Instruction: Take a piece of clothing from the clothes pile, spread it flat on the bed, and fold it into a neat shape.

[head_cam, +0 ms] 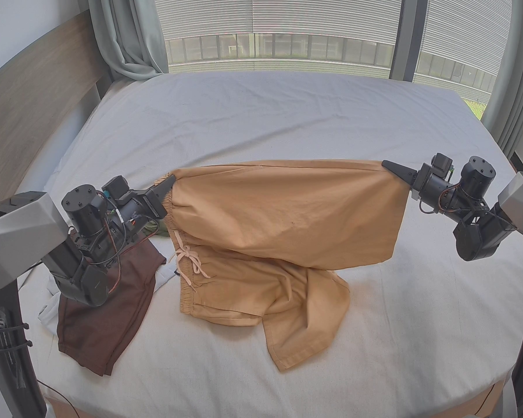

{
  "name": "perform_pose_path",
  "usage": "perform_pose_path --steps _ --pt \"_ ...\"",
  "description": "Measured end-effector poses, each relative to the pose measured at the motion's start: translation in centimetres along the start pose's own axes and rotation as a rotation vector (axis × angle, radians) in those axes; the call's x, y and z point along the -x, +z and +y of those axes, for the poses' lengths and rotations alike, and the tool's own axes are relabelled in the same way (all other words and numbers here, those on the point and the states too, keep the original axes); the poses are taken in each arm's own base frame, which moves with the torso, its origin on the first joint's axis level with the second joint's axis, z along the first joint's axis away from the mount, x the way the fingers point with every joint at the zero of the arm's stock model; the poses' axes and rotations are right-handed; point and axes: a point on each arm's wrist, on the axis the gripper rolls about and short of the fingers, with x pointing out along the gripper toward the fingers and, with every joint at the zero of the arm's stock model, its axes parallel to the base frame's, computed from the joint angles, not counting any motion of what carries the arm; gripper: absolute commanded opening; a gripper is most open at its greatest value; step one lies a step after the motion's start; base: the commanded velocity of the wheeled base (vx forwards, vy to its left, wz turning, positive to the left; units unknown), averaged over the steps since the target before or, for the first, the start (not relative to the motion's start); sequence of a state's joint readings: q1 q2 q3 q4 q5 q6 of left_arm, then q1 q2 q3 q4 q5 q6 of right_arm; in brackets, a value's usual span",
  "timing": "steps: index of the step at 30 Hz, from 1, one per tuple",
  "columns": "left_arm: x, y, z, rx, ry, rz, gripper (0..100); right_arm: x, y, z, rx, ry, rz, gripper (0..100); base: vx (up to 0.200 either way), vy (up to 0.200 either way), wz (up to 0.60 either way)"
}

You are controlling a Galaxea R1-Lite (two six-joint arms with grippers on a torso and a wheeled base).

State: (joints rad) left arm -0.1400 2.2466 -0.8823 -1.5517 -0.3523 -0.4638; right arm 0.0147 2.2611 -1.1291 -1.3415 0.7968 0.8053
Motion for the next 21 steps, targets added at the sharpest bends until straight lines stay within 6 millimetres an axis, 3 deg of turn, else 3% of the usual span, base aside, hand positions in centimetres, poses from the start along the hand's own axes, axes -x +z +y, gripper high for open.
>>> perform_pose_path --steps 21 --pt "-4.0 -2.9 3.2 0.073 0.027 -0.068 0 -2.0 -0.7 -3.8 -0.004 -0.009 -0.001 0 0.000 0.000 0.00"
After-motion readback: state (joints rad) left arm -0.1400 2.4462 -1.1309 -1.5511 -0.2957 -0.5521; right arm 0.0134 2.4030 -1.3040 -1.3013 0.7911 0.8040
